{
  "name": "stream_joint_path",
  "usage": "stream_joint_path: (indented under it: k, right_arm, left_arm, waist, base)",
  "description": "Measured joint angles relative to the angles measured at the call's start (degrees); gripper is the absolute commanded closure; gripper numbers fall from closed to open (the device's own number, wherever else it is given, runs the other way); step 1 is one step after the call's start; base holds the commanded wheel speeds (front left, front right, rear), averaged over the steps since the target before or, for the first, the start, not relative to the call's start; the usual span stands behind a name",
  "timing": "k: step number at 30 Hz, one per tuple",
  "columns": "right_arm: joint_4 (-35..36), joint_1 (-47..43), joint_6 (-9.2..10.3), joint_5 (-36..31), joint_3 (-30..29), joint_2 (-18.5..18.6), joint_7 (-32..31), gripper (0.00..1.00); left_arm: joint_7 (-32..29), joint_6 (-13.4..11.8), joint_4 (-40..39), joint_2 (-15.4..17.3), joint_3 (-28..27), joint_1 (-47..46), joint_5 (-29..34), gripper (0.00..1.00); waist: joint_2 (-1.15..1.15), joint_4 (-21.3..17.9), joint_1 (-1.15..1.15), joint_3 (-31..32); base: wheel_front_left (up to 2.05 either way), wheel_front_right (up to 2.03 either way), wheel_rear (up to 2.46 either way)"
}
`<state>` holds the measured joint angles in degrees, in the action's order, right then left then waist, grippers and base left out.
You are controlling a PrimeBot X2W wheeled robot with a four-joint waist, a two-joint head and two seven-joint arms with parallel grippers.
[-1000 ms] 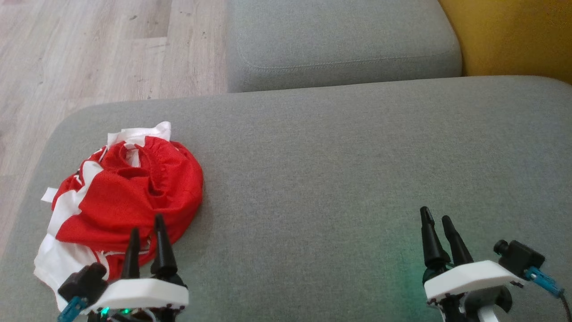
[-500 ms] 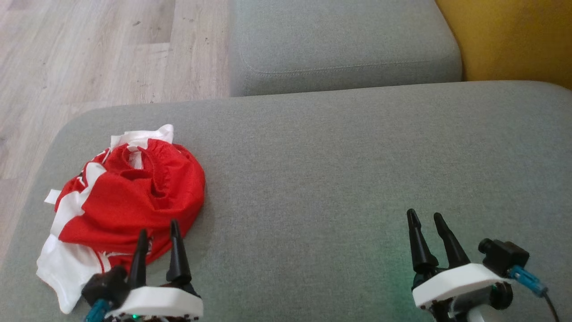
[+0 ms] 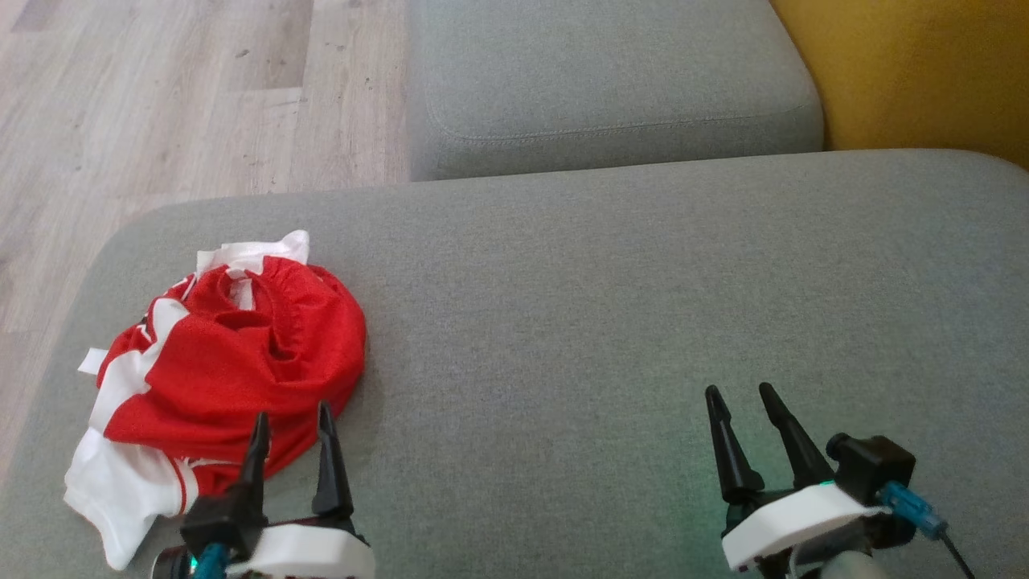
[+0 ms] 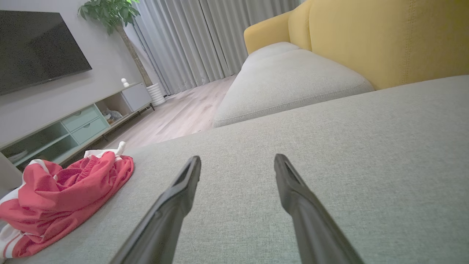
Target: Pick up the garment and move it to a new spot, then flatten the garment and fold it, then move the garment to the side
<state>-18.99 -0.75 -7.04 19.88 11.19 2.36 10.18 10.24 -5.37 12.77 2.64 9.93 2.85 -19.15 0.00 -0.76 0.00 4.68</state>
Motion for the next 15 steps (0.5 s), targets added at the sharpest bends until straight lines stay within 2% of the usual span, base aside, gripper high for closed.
stream_joint_path:
  k: [15]
  right_arm:
    - [-0.9, -0.1, -0.01, -11.5, -1.2, 0.0, 2.7, 0.0]
  left_arm:
    - [2.7, -1.9, 2.1, 0.0, 1.0, 0.0, 9.9, 0.0]
  waist:
    - [0.0, -0.1, 0.0, 0.9]
  base:
    - [0.0, 0.0, 0.0]
